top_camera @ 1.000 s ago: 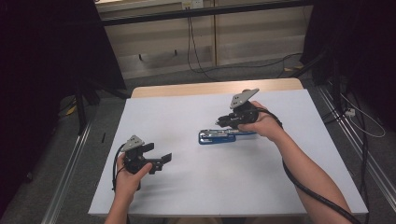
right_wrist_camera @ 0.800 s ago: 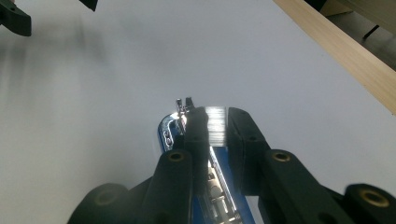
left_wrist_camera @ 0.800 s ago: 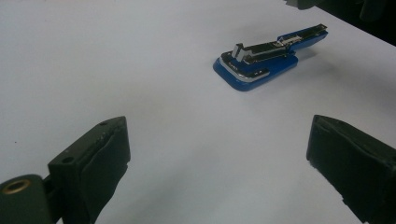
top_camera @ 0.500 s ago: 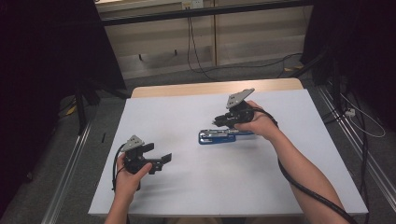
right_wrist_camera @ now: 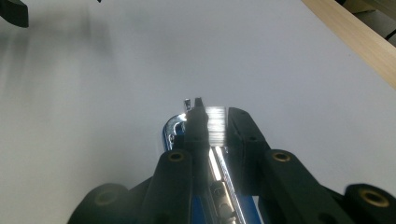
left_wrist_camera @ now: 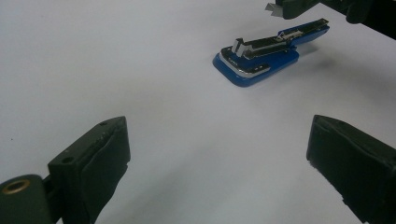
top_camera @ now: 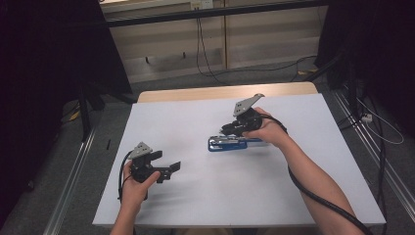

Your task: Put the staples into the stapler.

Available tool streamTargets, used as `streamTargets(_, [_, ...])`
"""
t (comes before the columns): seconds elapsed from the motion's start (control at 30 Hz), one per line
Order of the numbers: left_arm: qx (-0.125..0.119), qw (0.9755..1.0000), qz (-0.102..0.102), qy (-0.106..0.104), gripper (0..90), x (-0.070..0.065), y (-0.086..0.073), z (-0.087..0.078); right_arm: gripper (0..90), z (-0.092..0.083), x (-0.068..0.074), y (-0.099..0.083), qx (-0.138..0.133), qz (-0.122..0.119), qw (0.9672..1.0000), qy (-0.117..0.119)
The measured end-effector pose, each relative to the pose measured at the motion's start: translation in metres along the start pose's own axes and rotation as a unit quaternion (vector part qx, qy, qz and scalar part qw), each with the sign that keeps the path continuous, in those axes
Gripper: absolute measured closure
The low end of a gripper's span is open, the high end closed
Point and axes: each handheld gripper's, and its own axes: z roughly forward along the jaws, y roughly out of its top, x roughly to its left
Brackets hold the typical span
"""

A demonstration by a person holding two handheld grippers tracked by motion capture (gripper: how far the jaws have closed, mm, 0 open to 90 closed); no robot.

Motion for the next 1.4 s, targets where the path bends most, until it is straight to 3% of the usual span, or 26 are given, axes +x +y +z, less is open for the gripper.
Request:
streamTargets(0.53, [-0.002, 1.0000, -0.001, -0.003, 6.2, 0.000, 0.000, 0.000, 79.4, 0.010, -0.001, 0.002, 0.008, -0.014, 0.9998, 0.012])
streamTargets(1.4, [0.004, 1.0000, -0.002, -0.003, 6.2, 0.000, -0.001, 0.000, 79.4, 0.018, -0.006, 0.001, 0.012, -0.014, 0.9997, 0.017])
